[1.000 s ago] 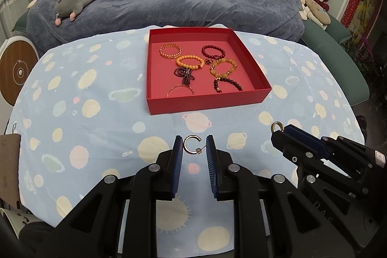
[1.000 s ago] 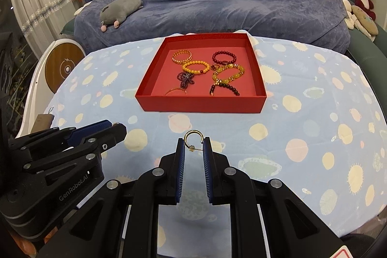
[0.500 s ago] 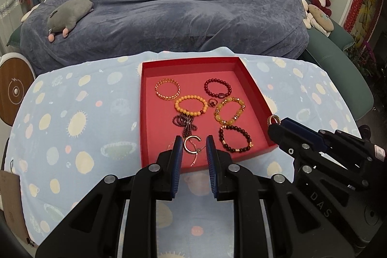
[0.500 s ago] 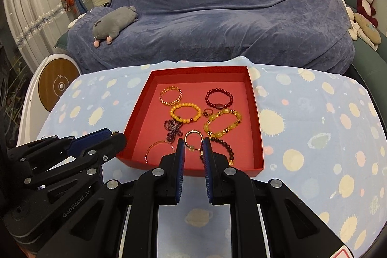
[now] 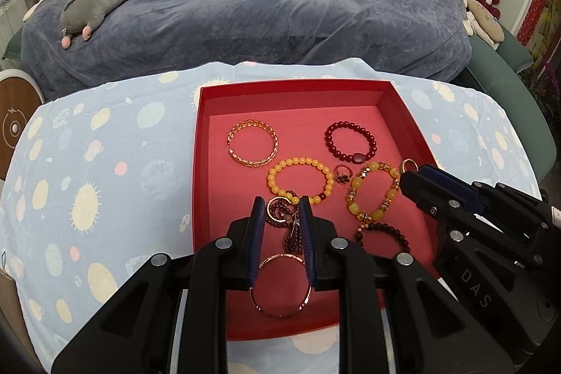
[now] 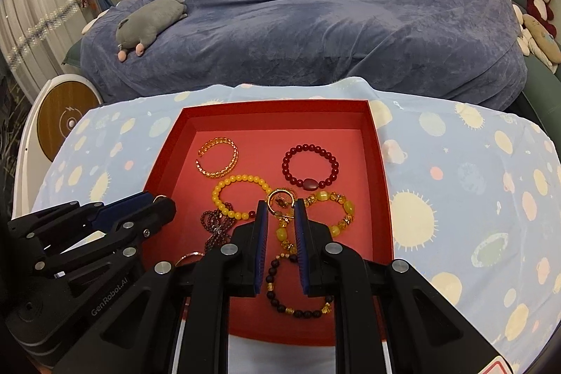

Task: Organize jewelry
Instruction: 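Lower both earrings into the red box and open both grippers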

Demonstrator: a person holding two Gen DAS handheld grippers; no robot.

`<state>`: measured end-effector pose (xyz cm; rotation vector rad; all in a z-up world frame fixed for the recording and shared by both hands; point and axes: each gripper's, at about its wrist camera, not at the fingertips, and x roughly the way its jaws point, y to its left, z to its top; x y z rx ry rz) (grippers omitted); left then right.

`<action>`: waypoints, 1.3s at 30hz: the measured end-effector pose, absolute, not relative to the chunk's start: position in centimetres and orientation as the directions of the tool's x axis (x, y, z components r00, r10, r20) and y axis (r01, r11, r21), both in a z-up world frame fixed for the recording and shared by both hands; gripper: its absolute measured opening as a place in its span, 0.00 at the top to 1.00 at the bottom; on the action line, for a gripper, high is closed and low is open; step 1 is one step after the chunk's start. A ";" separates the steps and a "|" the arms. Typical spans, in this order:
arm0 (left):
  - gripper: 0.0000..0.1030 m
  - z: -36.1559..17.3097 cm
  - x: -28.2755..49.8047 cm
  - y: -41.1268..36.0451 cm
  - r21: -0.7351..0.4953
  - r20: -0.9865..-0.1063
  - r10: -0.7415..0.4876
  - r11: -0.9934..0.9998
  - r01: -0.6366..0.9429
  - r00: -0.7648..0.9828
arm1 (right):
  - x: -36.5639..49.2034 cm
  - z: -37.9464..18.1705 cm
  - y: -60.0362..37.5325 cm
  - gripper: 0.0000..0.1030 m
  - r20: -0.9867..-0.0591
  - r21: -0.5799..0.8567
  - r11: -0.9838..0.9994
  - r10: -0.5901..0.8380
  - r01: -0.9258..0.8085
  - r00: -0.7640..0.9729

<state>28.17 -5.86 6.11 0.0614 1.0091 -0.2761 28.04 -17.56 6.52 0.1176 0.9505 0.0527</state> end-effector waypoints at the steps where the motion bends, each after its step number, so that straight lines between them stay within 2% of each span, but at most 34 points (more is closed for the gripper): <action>1: 0.81 5.7 28.4 -5.9 -0.075 -0.845 -0.197 0.964 0.255 0.498 | 28.3 6.2 -17.6 0.86 -0.811 0.126 0.992 0.098 0.009 0.577; 26: 0.81 2.1 31.5 -6.8 -0.072 -0.868 -0.184 0.966 0.250 0.460 | 31.4 2.0 -17.4 0.86 -0.846 0.128 0.992 0.099 0.020 0.524; 28: 0.74 2.0 31.7 -6.8 -0.064 -0.869 -0.177 0.966 0.250 0.462 | 31.5 1.9 -17.4 0.82 -0.849 0.115 0.993 0.086 0.023 0.521; 29: 0.66 2.0 31.7 -6.8 -0.059 -0.869 -0.172 0.967 0.247 0.464 | 31.5 1.8 -17.4 0.81 -0.850 0.110 0.994 0.080 0.026 0.521; 39: 0.65 1.9 30.7 -6.6 -0.056 -0.868 -0.171 0.966 0.251 0.466 | 30.1 1.8 -17.4 0.81 -0.853 0.111 0.993 0.081 0.028 0.516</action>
